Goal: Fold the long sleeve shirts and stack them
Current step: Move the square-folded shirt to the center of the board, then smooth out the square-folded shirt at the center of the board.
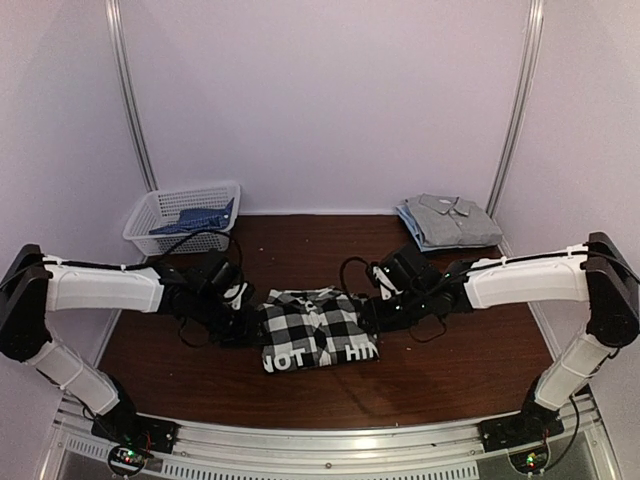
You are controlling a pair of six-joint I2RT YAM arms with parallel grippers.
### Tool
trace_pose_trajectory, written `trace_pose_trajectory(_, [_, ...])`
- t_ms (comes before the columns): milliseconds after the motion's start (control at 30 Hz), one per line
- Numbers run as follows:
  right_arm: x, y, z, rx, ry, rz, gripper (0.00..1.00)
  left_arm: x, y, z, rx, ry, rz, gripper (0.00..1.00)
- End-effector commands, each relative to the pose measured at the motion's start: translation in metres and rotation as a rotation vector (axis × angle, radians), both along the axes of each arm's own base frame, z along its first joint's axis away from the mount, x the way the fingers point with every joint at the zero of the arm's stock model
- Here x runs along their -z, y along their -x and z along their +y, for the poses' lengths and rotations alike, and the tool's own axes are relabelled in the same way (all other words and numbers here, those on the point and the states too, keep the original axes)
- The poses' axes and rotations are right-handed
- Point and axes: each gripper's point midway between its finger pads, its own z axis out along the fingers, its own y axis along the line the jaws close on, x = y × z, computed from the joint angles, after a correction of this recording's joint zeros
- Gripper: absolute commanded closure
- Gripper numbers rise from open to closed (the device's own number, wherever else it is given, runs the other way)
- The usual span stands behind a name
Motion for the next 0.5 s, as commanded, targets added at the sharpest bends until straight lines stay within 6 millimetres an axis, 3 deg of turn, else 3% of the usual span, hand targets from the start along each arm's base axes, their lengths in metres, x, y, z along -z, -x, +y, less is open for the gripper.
trace_pose_trajectory(0, [-0.037, -0.033, 0.008, 0.026, -0.039, -0.092, 0.53, -0.036, -0.045, 0.016, -0.103, 0.014, -0.141, 0.50])
trace_pose_trajectory(133, [-0.035, -0.064, 0.020, 0.037, -0.077, -0.091, 0.53, -0.033, -0.073, 0.025, -0.119, 0.003, -0.155, 0.51])
trace_pose_trajectory(267, [-0.026, -0.090, 0.025, 0.055, -0.047, -0.097, 0.54, -0.028, -0.097, 0.021, -0.111, 0.020, -0.167, 0.52])
trace_pose_trajectory(467, [-0.004, -0.103, 0.033, 0.047, -0.048, -0.055, 0.54, -0.017, -0.111, 0.006, -0.071, 0.048, -0.145, 0.54])
